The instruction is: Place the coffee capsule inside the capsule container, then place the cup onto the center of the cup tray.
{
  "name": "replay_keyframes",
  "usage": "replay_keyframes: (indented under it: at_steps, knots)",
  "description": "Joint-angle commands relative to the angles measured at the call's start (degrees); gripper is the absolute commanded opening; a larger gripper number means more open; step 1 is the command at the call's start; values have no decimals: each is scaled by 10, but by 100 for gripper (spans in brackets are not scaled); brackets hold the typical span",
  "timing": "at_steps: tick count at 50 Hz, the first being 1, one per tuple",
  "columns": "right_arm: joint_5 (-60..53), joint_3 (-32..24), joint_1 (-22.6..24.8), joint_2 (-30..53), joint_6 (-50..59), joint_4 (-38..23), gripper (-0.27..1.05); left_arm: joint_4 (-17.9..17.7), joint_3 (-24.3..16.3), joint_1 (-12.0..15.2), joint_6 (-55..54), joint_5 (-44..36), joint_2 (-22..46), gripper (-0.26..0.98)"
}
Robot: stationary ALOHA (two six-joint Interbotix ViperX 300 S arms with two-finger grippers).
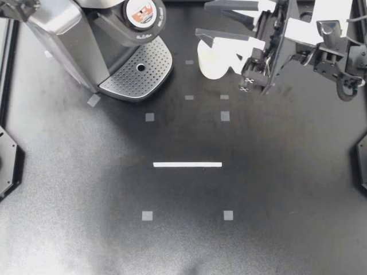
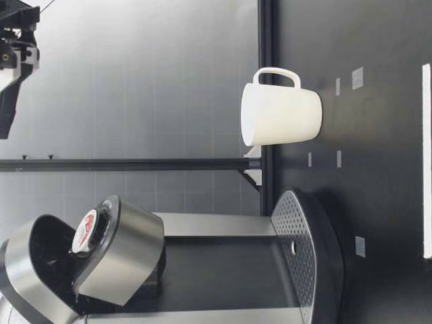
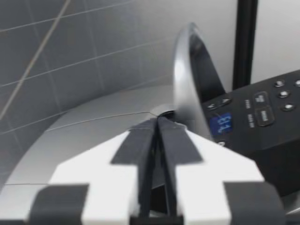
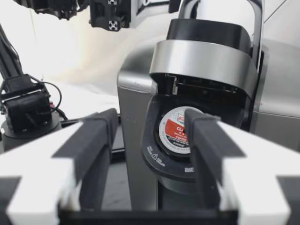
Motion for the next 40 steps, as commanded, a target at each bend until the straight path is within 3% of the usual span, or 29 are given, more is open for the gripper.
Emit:
replay_keyframes:
  at_steps: [1, 10, 22, 40]
  knots:
    - [-7, -5, 3, -16, 0, 1, 56, 4, -18, 3, -1, -5, 5, 15]
    - [-8, 3, 3, -27, 1, 1, 56, 4, -25, 3, -4, -37, 14, 15]
    - [-12, 13, 4, -41, 1, 1, 56, 2, -40, 3, -46, -196, 9, 15]
    - [-35, 31, 4, -52, 18, 1, 56, -1, -60, -6, -54, -272, 50, 15]
